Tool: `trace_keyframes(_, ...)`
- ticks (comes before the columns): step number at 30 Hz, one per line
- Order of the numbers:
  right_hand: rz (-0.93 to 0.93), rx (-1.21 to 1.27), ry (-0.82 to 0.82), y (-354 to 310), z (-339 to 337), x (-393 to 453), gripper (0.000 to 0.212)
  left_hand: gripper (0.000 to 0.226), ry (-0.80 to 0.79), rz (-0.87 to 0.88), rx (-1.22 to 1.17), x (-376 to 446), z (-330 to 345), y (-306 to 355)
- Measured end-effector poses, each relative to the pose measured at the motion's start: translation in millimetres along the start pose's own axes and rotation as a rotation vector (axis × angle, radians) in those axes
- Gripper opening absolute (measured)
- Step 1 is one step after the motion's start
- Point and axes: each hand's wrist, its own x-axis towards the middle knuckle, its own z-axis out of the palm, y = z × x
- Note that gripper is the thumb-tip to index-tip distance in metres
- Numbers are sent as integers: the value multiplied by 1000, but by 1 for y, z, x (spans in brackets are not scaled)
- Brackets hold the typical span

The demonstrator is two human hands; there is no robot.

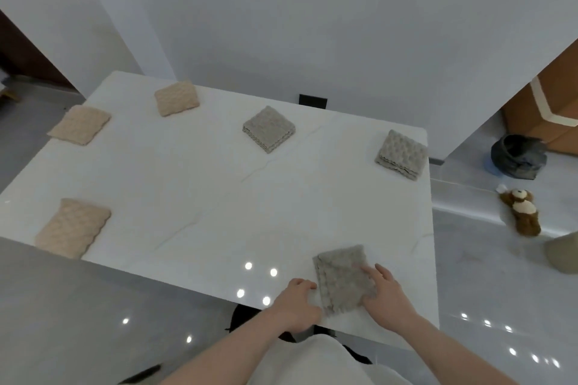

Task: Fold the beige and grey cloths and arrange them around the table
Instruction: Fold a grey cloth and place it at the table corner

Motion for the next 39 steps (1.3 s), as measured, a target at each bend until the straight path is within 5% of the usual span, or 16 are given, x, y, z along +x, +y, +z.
trace_keyframes(9,-19,94,-123,20,-6,19,69,92,-3,-102,-177,5,40,9)
trace_keyframes(13,-104,150,-164,82,36,67,60,82,20,-85,-273,11,44,16)
trace_keyframes(15,-107,186,-179,59,25,48,55,70,6,-57,-273,16,46,19)
trace_keyframes(19,-47,291,-217,21,6,4,37,83,27,-33,-217,50,58,-5)
trace_keyframes(24,-82,214,-132,43,17,-14,80,74,166,4,37,17,47,25)
trace_keyframes(28,-264,-10,-21,43,12,-22,73,70,217,37,178,4,57,22)
trace_keyframes(39,-281,-211,-300,38,10,-8,83,64,215,-42,208,10,64,24)
